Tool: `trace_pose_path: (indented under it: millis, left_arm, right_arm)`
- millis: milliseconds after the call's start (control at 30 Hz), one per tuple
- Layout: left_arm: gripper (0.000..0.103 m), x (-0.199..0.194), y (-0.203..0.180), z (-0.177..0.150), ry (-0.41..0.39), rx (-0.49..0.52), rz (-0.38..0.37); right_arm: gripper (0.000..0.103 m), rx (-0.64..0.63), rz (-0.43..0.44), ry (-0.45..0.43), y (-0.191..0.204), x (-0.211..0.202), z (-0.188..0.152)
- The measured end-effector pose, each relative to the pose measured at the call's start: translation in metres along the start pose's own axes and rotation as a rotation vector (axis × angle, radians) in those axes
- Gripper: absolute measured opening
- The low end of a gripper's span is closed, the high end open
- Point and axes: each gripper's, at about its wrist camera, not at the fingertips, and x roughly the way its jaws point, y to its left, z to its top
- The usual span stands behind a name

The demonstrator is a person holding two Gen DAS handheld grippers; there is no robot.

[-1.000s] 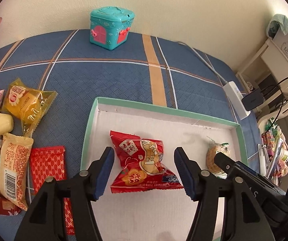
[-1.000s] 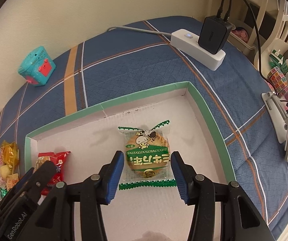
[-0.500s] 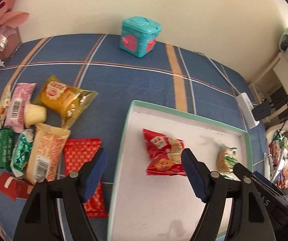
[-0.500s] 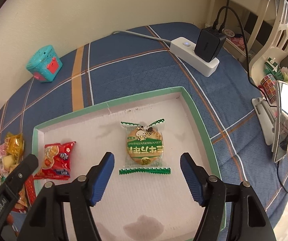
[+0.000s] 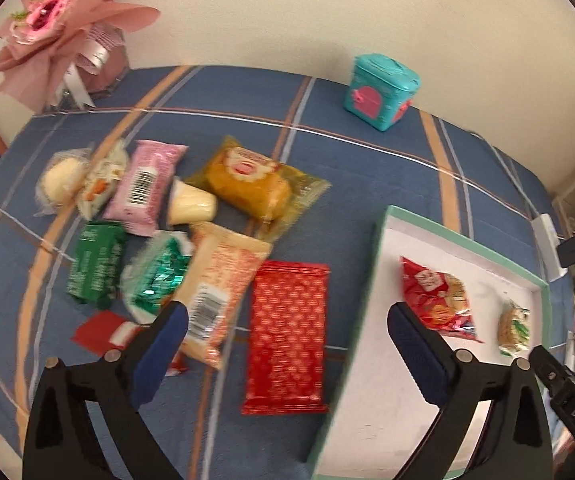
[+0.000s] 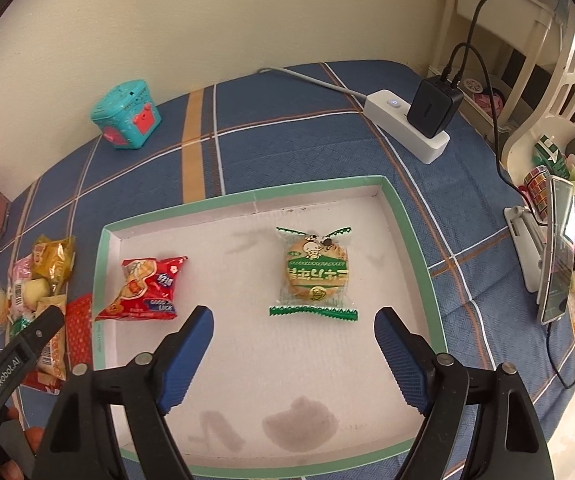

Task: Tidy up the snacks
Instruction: 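Return both tools to the snack pile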

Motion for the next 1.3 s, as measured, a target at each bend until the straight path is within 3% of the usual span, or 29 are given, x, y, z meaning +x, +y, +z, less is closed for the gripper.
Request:
trace_pose_path:
  millis: [100,167,400,533,667,867,1000,1300]
  left_arm:
    - [0.100,-0.007,0.014,-0.003,-0.009,-0.009,0.027]
    - [0.100,-0.011,0.023,-0.004,-0.003,-0.029,0.020]
    - [0.100,-0.022,0.045,-0.007,0.006,-0.036,0.165]
    - [0.100,-0.025,0.056,-0.004,0.013,-0.080,0.165]
    - [0.100,-0.024,0.071,-0.002,0.048,-0.123,0.269]
    - [0.100,-0.012,0.106,0.002,0.139,-0.197,0.176]
    - [0.100,-0.013,0.133,0.007,0.120,-0.254,0.127]
    - [0.100,-0.013,0.173,0.008,0.066,-0.364,0.035]
  right_arm:
    - [0.089,-0.016,0.010,0.004,0.005,-0.002,-0.003]
    - [0.103,-0.025,0.012,0.003,0.008,-0.002,-0.005]
    - [0.103,-0.041,0.038,0.002,0.019,-0.003,-0.010]
    - [0.103,-0.042,0.076,0.011,0.027,-0.002,-0.012]
    - [0.103,-0.034,0.123,0.026,0.038,0.000,-0.015]
    - [0.103,-0.120,0.110,-0.014,0.071,-0.006,-0.019]
    - [0.103,-0.167,0.138,-0.016,0.098,-0.007,-0.026]
    - [0.103,-0.272,0.290,0.010,0.167,-0.005,-0.045]
